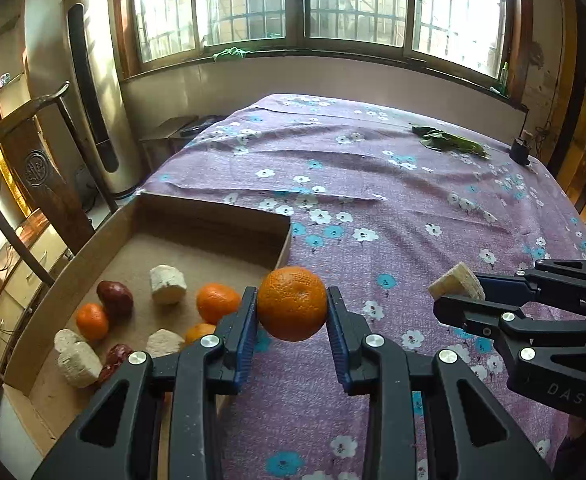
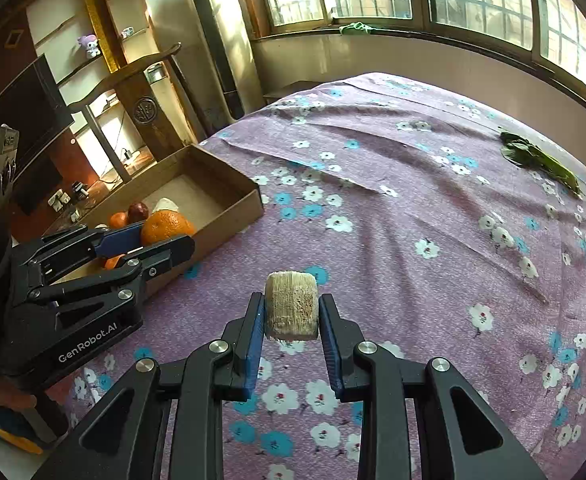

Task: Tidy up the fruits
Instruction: 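Carry the orange and yam chunk into the box and open both tools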

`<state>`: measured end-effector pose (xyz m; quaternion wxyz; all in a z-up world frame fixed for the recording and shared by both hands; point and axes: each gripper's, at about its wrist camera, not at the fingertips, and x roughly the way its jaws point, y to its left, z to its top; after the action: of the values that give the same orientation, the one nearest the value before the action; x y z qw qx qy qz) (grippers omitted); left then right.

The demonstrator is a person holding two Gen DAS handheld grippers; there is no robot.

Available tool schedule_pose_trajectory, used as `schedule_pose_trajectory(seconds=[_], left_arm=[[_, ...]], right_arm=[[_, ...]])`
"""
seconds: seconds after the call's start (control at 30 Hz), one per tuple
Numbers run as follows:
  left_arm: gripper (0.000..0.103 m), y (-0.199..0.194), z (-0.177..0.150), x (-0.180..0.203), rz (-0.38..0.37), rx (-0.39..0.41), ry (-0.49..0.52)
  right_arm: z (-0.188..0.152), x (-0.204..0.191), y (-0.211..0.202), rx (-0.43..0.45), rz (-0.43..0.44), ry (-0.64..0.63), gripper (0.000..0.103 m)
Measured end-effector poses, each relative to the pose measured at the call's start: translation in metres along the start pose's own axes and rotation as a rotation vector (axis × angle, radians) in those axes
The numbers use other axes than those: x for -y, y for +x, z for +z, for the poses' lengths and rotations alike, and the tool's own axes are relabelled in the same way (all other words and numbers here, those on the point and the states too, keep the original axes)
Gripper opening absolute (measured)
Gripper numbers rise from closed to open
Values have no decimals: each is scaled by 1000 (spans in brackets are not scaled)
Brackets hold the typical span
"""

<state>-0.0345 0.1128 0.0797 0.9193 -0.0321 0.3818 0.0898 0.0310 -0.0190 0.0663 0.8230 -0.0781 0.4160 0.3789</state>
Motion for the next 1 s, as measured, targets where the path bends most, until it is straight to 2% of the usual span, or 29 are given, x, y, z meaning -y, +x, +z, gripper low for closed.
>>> schedule_pose_trajectory(seconds=[0.43,0.7,1.0], left_arm=[[32,-27,-20,-71,103,36,-89],[32,-32,-26,-105,157,36,-136],[32,-31,-31,-132,184,27,-176]], right_arm=[[17,-74,26,-25,64,-130,29],[27,-105,44,-46,103,-192,29],[35,-128,62,-76,128,-243,29]])
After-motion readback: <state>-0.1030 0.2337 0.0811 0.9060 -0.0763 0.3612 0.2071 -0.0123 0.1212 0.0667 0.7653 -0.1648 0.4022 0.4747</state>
